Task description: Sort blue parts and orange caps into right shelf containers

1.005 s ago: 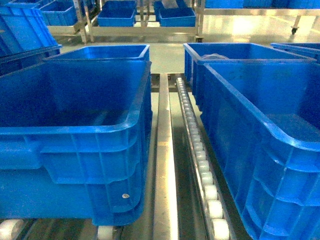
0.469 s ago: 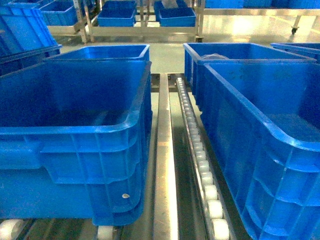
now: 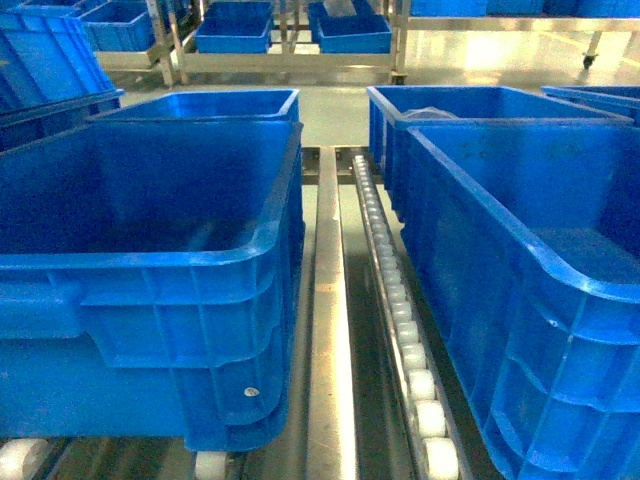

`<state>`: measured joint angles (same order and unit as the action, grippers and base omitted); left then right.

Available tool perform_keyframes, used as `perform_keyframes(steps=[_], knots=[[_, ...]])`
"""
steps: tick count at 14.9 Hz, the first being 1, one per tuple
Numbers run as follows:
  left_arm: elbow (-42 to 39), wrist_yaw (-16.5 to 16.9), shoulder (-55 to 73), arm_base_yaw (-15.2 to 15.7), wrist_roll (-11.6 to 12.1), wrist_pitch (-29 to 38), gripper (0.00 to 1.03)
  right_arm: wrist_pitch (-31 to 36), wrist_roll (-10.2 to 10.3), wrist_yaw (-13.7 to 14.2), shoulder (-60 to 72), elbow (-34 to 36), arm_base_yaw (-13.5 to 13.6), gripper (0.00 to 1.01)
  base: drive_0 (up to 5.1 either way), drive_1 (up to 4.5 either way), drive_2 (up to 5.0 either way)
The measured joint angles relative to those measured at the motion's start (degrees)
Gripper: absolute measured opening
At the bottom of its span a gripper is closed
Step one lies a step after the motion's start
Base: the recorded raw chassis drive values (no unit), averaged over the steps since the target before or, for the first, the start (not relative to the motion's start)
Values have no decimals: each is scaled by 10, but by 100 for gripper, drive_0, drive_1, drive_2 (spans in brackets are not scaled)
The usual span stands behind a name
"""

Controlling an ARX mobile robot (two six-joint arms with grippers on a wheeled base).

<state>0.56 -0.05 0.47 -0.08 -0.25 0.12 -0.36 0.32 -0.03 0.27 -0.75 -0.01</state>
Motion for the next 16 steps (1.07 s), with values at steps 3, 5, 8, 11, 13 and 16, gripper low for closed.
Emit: perform_keyframes(steps=[3,5,8,11,13,16], knots=[[0,-20,70,-46,-58,167,41,116,-30,158,7,1,71,44,0,0,0],[20,-4,279,-46,-61,357,41,254,-33,119,139,-2,17,44,0,0,0],[231,6,628,-50,-72,537,41,523,-24,51,504,-134,-50,44,0,0,0],[416,-45,892,-61,-104,459,41,502,2,60,805,-332,-44,44,0,0,0],[455,-50,955,-68,-103,447,41,487,5,78,895,-405,-26,44,0,0,0],[462,-53,963,-66,-99,462,41,480,2,70,925,-466,-7,44,0,0,0]])
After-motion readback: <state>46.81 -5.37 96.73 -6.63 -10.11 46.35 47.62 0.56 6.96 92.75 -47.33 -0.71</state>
